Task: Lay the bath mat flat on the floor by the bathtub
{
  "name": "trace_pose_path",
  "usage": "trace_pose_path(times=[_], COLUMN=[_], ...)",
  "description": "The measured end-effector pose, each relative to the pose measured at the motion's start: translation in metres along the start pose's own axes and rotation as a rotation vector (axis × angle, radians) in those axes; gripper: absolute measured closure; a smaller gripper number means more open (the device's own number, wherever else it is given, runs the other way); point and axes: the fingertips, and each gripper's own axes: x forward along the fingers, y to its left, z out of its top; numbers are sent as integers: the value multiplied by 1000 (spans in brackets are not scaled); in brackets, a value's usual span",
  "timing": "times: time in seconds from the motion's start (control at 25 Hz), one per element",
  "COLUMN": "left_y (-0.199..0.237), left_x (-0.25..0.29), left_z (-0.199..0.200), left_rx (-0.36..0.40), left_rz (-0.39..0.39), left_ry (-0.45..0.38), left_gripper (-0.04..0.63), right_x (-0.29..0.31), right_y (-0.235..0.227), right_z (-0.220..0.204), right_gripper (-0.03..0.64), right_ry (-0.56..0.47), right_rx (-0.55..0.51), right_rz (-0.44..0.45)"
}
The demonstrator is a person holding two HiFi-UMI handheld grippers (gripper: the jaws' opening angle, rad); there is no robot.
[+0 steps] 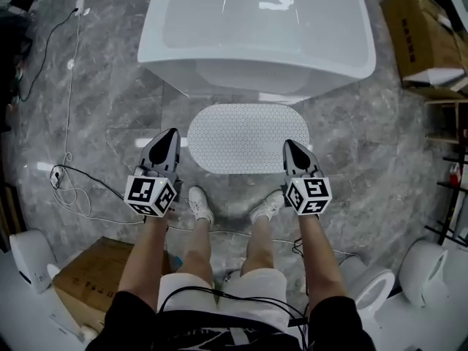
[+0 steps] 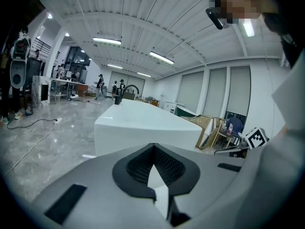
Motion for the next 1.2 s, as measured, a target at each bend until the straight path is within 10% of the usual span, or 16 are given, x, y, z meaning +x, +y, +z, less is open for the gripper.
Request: trace_pose_path(times=[1.2], left_y=[-9], left_x=[-153], left_z=[238], left_rx=[162], left_rz=[70], left_ry=[-206], left_gripper=[581], right_x=[-154], right_y=[120], right_z=[291], right_gripper=[591], right_ry=[-311], right_rx=[-192], right_rz=[73])
